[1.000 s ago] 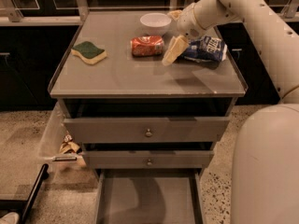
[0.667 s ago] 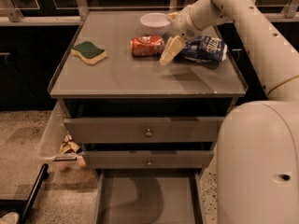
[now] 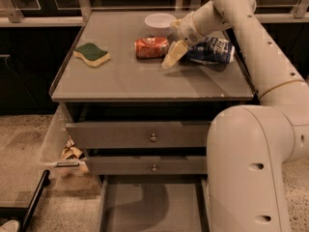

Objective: Place coke can into bottom drawer

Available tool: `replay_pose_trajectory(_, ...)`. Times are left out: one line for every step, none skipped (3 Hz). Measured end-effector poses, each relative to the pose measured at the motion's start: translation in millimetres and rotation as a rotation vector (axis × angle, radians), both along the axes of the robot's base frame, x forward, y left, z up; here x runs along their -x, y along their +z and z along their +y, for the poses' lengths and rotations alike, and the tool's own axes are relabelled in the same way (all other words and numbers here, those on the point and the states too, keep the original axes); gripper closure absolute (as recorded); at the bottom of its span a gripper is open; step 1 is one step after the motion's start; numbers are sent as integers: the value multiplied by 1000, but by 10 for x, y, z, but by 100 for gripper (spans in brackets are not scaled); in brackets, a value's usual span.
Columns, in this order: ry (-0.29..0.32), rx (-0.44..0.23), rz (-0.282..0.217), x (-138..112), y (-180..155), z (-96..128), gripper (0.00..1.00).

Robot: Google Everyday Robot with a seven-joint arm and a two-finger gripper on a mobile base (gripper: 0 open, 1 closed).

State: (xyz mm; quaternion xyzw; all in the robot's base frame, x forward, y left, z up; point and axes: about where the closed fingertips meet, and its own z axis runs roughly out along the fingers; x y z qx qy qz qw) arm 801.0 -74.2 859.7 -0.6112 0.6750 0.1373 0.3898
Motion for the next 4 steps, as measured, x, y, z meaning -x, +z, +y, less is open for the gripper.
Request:
replay_pose_trajectory(10, -63, 38, -28, -44, 68, 0)
replay_pose_trajectory(10, -66, 39, -29, -45, 71, 19)
replay_pose_trajectory(10, -66, 39, -29, -45, 71, 42)
replay_pose_trajectory(10, -66, 39, -29, -46, 72, 65)
